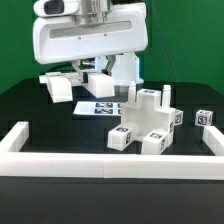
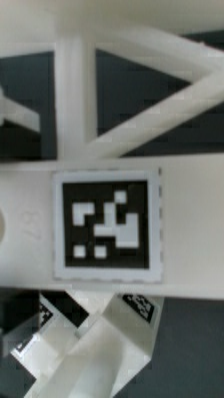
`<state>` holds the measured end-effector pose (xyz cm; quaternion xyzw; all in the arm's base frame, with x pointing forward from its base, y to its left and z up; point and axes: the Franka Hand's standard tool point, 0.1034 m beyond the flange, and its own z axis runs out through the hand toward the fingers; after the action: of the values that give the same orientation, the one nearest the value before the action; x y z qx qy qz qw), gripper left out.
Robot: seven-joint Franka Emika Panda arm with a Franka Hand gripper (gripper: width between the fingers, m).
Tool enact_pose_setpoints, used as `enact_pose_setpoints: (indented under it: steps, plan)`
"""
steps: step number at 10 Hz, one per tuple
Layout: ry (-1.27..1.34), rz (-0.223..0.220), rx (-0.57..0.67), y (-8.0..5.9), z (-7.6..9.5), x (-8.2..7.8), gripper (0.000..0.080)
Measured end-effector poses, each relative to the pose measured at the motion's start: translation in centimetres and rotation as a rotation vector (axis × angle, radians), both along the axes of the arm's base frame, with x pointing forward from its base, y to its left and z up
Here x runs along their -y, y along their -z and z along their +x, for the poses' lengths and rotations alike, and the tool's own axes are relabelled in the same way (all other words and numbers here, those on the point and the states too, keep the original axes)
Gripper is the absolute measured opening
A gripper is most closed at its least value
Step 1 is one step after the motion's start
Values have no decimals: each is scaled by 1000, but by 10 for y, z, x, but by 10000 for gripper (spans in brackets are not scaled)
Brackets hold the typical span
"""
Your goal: Assemble chair
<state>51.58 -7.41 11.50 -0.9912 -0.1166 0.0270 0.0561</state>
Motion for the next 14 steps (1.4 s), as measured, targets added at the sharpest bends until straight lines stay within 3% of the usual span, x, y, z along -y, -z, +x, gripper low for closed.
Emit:
enact_pose_setpoints:
  steps: [7, 14]
  plan:
    - [82, -5, -14, 3, -1, 0, 290]
    - [580, -39, -74, 5, -1, -7, 290]
